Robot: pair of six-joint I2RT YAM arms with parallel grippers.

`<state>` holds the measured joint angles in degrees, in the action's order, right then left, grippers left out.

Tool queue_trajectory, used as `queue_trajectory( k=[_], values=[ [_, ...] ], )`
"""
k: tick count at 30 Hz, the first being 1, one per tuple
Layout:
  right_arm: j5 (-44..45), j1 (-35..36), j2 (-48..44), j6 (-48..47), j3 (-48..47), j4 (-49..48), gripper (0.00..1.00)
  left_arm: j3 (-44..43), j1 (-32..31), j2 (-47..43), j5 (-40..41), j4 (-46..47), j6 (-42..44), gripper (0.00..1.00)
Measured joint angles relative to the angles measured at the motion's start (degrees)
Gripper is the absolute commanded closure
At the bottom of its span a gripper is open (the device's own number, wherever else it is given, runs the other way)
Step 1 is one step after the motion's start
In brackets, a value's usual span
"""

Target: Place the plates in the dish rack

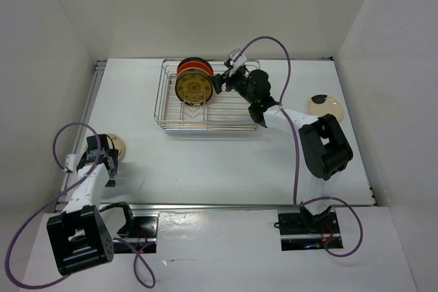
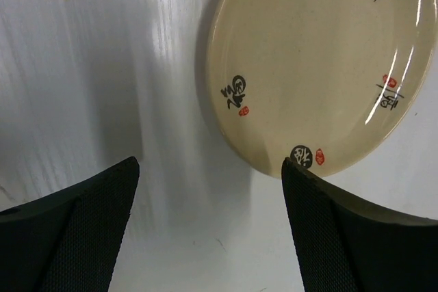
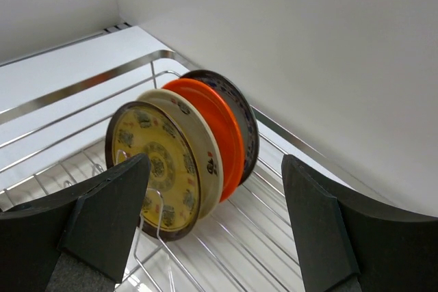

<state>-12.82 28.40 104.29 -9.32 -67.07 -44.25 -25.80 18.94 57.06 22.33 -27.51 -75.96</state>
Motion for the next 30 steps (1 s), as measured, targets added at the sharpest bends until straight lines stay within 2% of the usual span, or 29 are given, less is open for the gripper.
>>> queue_trajectory(
  k=[10,13,14,15,16,20,22,24,25,30],
  values=[
    [-0.6,-1.3,0.0,0.9,0.0,2.0,0.15,-0.9,0.0,6.8,1.1,7.9,-3.6,0.16],
    [-0.7,-1.3,0.0,0.9,0.0,2.3,0.15,-0.7,0.0,7.7,1.4,10.4,-4.3,0.28],
    [-0.9,-1.3,0.0,0.9,0.0,2.4,0.15,-0.5,0.0,8.0,1.4,10.9,-4.5,0.35],
    [-0.9,-1.3,0.0,0.9,0.0,2.5,0.15,-0.4,0.0,8.4,1.4,11.5,-4.8,0.48],
    [-1.0,-1.3,0.0,0.9,0.0,2.6,0.15,-0.4,0.0,8.9,1.1,11.8,-5.3,0.54],
    [-1.4,-1.3,0.0,0.9,1.2,1.9,0.15,-0.5,0.0,10.9,0.7,13.4,-5.3,0.55],
    [-1.6,-1.3,0.0,1.0,2.0,1.9,0.15,-1.2,0.0,12.1,0.4,14.2,-5.2,0.64],
    [-1.7,-1.3,0.0,1.0,2.3,1.9,0.15,-1.9,0.0,13.5,0.2,14.6,-5.2,0.91],
    [-1.7,-1.3,0.0,1.0,2.4,1.8,0.15,-2.0,0.1,13.9,0.2,15.6,-5.4,1.0],
    [0.4,-1.4,0.0,1.8,2.3,1.9,0.12,-3.2,0.2,14.9,-2.5,17.9,-1.4,1.0]
  ],
)
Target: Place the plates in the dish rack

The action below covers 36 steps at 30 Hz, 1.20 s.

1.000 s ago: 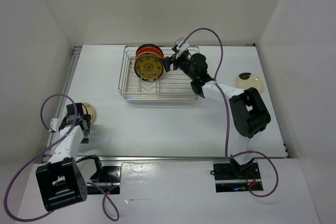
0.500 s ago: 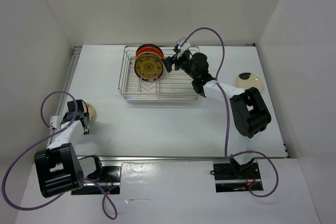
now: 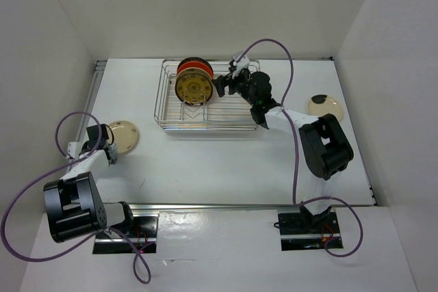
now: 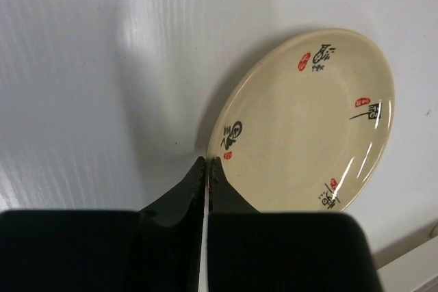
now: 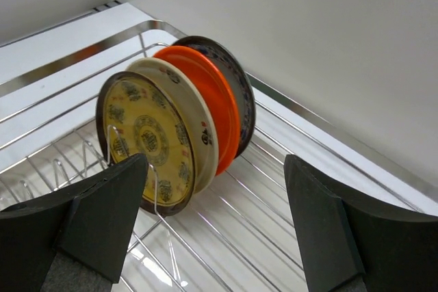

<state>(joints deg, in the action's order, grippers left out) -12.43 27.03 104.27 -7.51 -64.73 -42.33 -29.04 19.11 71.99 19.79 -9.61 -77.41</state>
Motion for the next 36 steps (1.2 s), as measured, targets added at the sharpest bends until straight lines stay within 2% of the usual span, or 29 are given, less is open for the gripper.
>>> queue_trajectory(
  k=[6,10,15,19,22,24,28,33,36],
  values=[
    [2.8,-2.4,-0.6,9.0,-1.8,4.1,0.12,-1.7,-0.6,0.0,-0.5,0.2,6.9,1.0],
    [4.1,-4.7,-3.6,12.6,-1.8,6.7,0.09,-4.9,-1.0,-3.4,-0.2,-0.4,15.3,1.0],
    [8.5,-5.4,-9.9,14.6,-2.9,11.9,0.05,-11.0,-1.1,-10.9,0.4,3.5,32.0,1.0],
    [12.1,-6.7,-13.7,16.7,-3.7,16.2,0.02,-19.4,-1.0,-12.5,-2.2,8.7,49.3,1.0],
    [13.4,-10.0,-16.0,18.8,-3.6,19.0,0.02,-28.6,-0.5,-9.9,-12.8,9.8,62.5,1.0],
    [13.9,-13.4,-17.0,20.7,-3.4,21.2,0.01,-37.2,-0.5,-5.7,-24.3,9.1,71.4,1.0],
    [14.1,-19.2,-17.2,23.8,-3.1,25.9,0.01,-48.7,-0.7,1.0,-44.4,6.8,82.6,1.0],
    [14.9,-22.8,-17.2,25.7,-1.3,29.2,0.01,-50.5,-1.9,6.3,-64.8,7.5,89.4,1.0],
    [15.8,-23.2,-17.2,25.9,-0.2,31.1,0.01,-50.6,-4.1,10.4,-72.2,8.6,92.1,1.0]
  ],
)
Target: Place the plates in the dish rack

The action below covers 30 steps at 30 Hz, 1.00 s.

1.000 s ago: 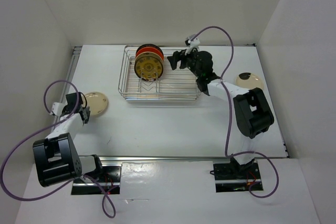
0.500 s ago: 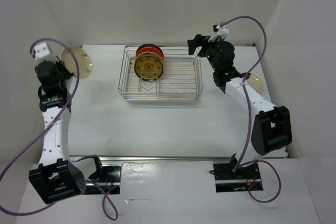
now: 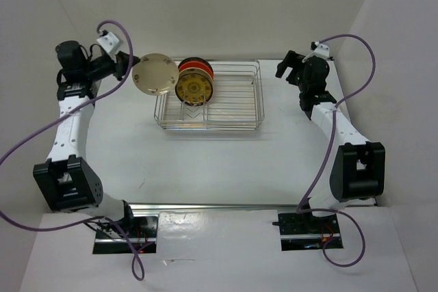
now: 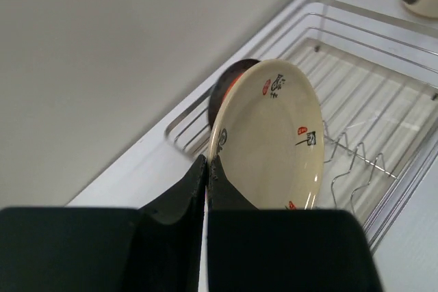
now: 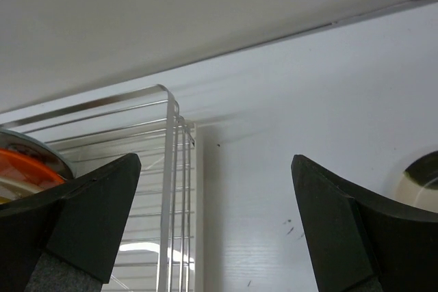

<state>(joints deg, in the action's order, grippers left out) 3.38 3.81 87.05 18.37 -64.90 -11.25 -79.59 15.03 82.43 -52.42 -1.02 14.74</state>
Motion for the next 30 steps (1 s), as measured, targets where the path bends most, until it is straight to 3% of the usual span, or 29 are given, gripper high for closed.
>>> queue_trajectory(
  k=[5,13,30],
  values=[
    [2.5,-2.2,0.0,0.3,0.5,4.0,0.01,-3.6,-7.6,8.0,-4.4,-0.1,5.1,1.0],
    [7.5,-5.3,0.2,0.5,1.3,7.7,0.01,-5.5,-15.6,14.8,-2.8,3.0,10.7,1.0],
    [9.6,-5.4,2.8,1.6,1.6,10.2,0.01,-7.4,-17.3,24.8,-0.3,15.7,10.7,1.0]
  ],
)
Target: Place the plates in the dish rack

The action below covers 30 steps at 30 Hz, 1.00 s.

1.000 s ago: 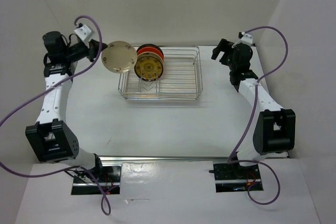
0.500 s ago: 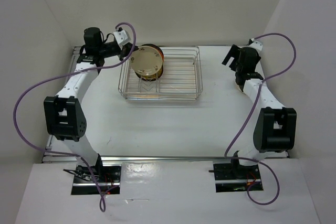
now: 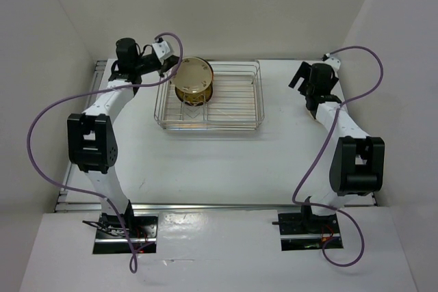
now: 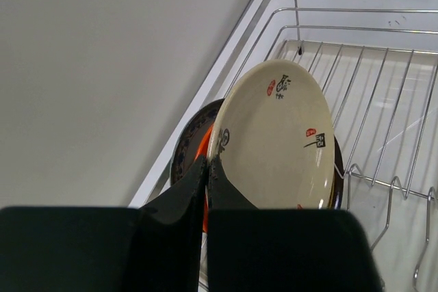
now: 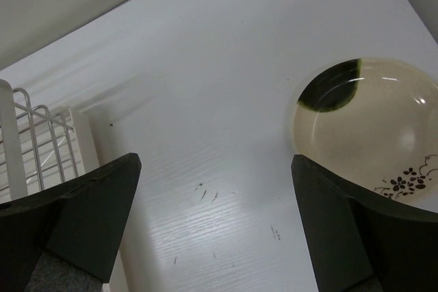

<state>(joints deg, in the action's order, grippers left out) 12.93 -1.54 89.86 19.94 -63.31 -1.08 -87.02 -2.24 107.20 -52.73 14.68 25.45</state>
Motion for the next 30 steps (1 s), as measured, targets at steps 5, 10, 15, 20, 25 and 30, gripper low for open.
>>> queue_trajectory(
  k=[5,10,15,20,25,30],
  values=[
    [1.2,0.0,0.1,0.1,0.0,1.3,0.01,0.0,-0.1,1.7,-0.1,1.4,0.1,1.0],
    [3.4,-0.1,0.1,0.5,0.0,2.3,0.01,0.9,-0.2,2.1,-0.2,1.7,1.6,1.0],
    [4.3,-2.1,0.1,3.3,0.0,6.5,0.01,3.1,-0.2,2.1,-0.5,2.5,3.4,1.0],
    [2.9,-6.3,-1.1,7.3,5.4,7.9,0.01,4.1,-0.4,1.3,0.2,2.4,5.2,1.0],
    [2.8,-7.1,-3.5,10.3,12.1,10.6,0.01,6.6,-0.5,-0.6,1.0,2.5,6.1,1.0],
    [4.5,-7.3,-4.9,12.6,13.0,11.4,0.01,9.8,-0.5,-3.0,1.6,2.8,6.6,0.99]
  ],
)
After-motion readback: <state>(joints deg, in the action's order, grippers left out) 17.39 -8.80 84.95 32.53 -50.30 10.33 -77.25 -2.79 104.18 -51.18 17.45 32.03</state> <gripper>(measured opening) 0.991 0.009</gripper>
